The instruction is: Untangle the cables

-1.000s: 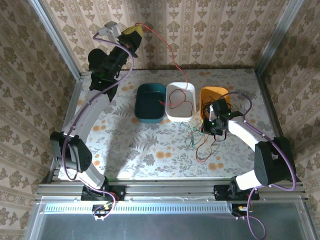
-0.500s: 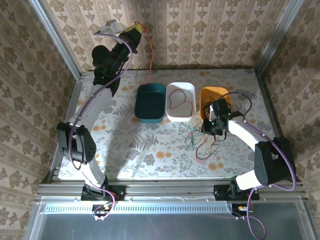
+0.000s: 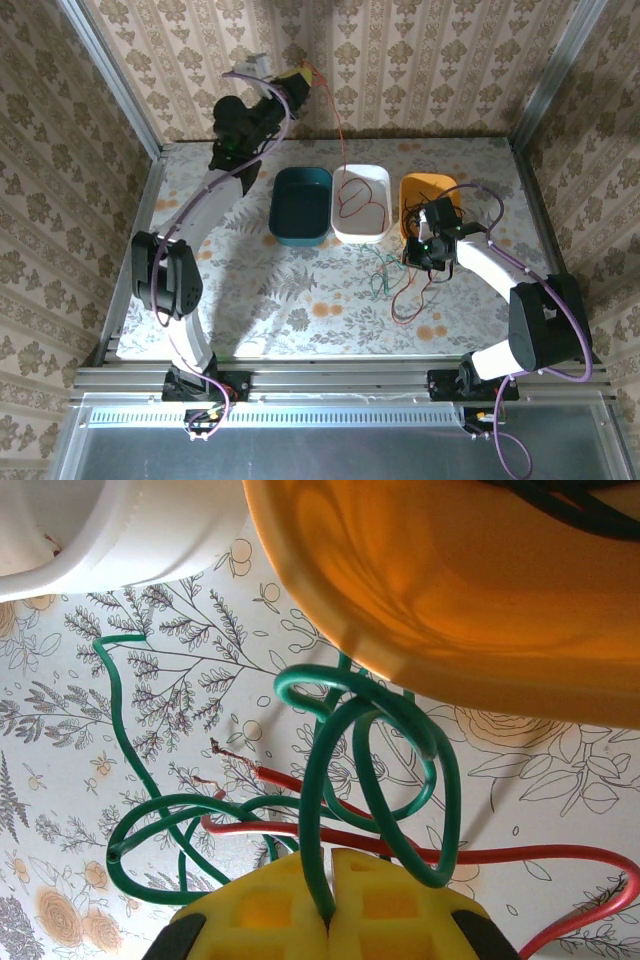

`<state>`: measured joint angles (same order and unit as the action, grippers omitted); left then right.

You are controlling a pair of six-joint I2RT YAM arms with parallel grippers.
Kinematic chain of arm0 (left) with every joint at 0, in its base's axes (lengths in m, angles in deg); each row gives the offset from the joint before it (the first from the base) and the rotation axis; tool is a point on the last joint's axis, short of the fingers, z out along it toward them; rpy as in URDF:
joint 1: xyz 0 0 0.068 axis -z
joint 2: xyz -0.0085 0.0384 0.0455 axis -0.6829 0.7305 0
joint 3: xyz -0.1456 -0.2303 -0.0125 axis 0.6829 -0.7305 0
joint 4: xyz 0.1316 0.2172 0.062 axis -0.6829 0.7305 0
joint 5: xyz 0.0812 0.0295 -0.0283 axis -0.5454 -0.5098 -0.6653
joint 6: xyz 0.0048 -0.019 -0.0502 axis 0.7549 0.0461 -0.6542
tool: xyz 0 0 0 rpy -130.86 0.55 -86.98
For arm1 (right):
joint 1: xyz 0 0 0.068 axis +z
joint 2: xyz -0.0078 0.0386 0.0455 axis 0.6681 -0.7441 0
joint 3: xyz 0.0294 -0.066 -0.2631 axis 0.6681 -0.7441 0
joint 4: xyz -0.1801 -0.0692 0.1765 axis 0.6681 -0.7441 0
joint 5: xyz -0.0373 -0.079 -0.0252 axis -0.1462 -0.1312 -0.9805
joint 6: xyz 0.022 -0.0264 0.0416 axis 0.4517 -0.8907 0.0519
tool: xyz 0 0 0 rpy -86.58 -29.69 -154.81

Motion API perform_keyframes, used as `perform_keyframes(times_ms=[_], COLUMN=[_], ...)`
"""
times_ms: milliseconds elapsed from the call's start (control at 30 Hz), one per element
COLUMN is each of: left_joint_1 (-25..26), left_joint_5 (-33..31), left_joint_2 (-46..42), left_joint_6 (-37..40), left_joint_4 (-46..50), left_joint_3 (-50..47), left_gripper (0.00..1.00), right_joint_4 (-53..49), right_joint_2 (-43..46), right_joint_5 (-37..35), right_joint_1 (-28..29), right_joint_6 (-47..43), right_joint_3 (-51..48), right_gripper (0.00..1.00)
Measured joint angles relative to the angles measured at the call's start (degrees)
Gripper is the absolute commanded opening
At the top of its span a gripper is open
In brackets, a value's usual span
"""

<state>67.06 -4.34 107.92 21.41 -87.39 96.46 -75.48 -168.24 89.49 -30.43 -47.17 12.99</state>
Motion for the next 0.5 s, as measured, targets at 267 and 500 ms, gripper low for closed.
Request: perform_keyframes(times_ms=[267,500], left_joint_1=[2.6,6.1], left_joint_5=[0.0,0.0], left_joint_2=[5.0,10.6], left_joint_6=[-0.5,-0.9], left_joint_4=[-0.1,1.1], left_joint_3=[-1.4,-1.6], left_gripper=[0.00,0.00], right_joint_4=[0.0,0.0], right_joint_2=[0.0,0.0], right_joint_5=[0.0,0.0], right_joint_1=[0.0,0.0], right_joint_6=[0.0,0.0], right_joint_3=[0.0,0.0], right_gripper=[0.00,0.00])
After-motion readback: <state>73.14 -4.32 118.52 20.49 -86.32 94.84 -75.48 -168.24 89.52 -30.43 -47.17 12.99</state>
